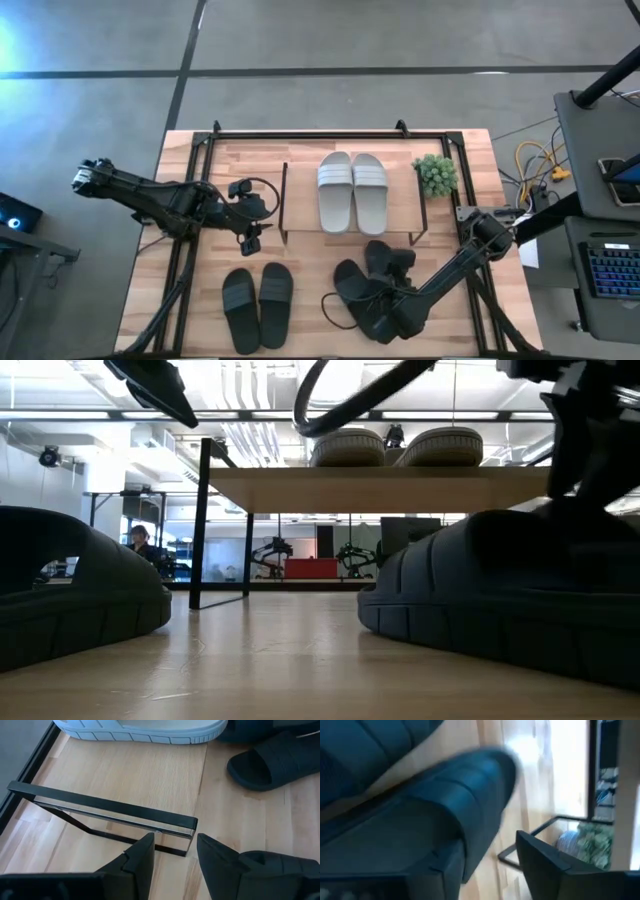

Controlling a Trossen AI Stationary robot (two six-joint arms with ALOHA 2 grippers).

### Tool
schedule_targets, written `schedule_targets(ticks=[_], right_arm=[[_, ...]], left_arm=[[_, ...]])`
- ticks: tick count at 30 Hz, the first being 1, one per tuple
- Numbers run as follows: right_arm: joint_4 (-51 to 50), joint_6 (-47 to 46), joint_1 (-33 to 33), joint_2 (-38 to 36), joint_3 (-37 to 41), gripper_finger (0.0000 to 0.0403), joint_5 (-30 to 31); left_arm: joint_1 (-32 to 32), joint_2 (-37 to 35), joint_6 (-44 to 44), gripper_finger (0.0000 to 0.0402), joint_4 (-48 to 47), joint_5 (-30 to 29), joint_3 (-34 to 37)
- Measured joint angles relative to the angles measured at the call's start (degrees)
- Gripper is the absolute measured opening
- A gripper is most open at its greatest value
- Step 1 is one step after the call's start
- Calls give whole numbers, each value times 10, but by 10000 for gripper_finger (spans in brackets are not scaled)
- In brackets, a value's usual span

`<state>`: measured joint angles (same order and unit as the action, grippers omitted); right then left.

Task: Pick and place slides into the shelf
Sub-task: Put the right black slide under the shelf

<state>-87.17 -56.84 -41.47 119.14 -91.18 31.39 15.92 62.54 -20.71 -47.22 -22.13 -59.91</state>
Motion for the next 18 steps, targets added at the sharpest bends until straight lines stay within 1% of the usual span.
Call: schedule_targets(ticks=[4, 7, 9, 11, 13, 16, 18], right_arm=[[-16, -37, -3, -7, -10, 191, -57], [-20, -74, -12, -16, -30, 195, -91], [-21, -118, -25, -21, -47, 192, -113], [-17, -185, -40, -22, -66, 185, -142], [11, -262, -55, -22, -73, 172, -184], [108, -382, -72, -22, -65, 145, -245], [170, -465, -80, -22, -53, 122, -258]], left_arm=[[0, 0, 0, 135, 0, 0, 2], [0, 0, 0, 135, 1, 0, 3], [0, 0, -1, 135, 1, 0, 3], [0, 0, -1, 135, 1, 0, 3], [0, 0, 0, 135, 1, 0, 3], [0, 0, 0, 135, 2, 0, 3], [0, 0, 0, 135, 2, 0, 3]])
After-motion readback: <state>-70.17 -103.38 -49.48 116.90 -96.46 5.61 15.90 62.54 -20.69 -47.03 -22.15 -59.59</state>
